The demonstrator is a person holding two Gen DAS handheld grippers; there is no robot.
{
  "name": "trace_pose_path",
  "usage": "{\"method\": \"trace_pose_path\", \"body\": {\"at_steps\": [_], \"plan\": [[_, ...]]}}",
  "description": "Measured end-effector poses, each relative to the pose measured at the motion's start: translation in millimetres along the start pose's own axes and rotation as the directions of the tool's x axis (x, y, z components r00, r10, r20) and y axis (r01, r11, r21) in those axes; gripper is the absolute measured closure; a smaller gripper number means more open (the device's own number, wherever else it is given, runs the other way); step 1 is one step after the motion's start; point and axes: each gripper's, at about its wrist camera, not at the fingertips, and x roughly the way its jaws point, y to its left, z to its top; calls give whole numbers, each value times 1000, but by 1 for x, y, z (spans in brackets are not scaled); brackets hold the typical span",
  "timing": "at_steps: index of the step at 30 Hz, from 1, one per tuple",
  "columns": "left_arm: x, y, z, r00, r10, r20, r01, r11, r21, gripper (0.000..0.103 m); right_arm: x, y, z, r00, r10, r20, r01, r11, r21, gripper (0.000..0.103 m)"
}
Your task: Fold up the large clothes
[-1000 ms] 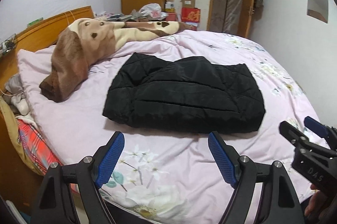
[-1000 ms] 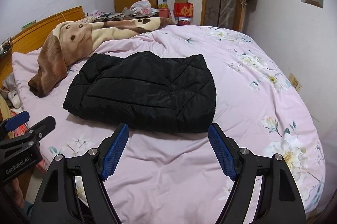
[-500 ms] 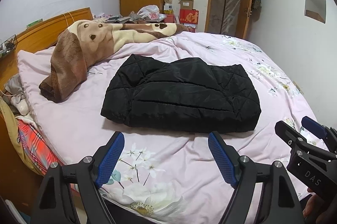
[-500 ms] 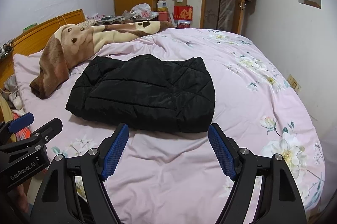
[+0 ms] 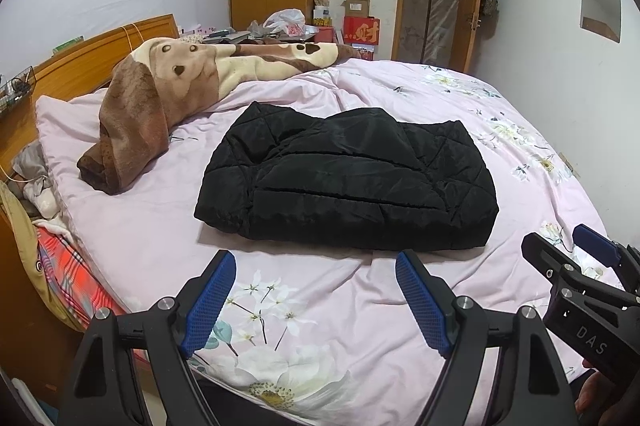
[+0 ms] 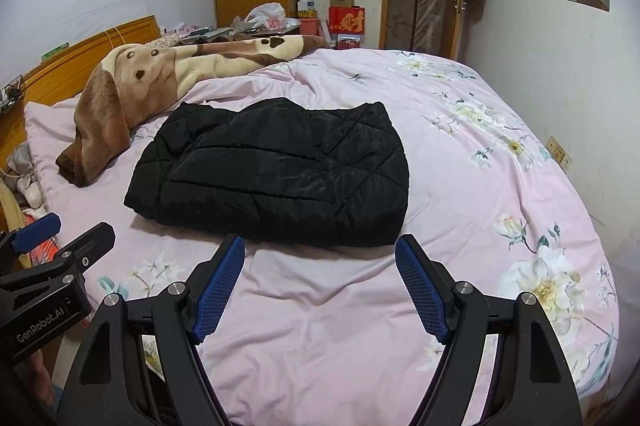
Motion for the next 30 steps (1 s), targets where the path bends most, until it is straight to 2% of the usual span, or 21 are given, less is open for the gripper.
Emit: {"method": "trace_pose_path", "body": {"at_steps": [7,12,16,20,30], "plan": [[-1,2,1,1000,29,2,-28,1000,-4,21,0,0,0,1000,0,1,0,1000,0,25],[-2,3,0,1000,4,2,-4,1000,-11,21,0,1,-1,1000,-2,3,2,1000,-1,25],[-1,0,-1,1000,15,5,-15,1000,1,21,1,0,-1,1000,-3,1,3,1000,-2,25],[1,3,-3,1000,-25,-4,25,999,-23,21,1,-1,-1,1000,-2,0,2,1000,-3,25],[3,2,-5,1000,19,0,-19,1000,-12,21,1,-1,-3,1000,-1,-4,1,1000,-5,25]]}}
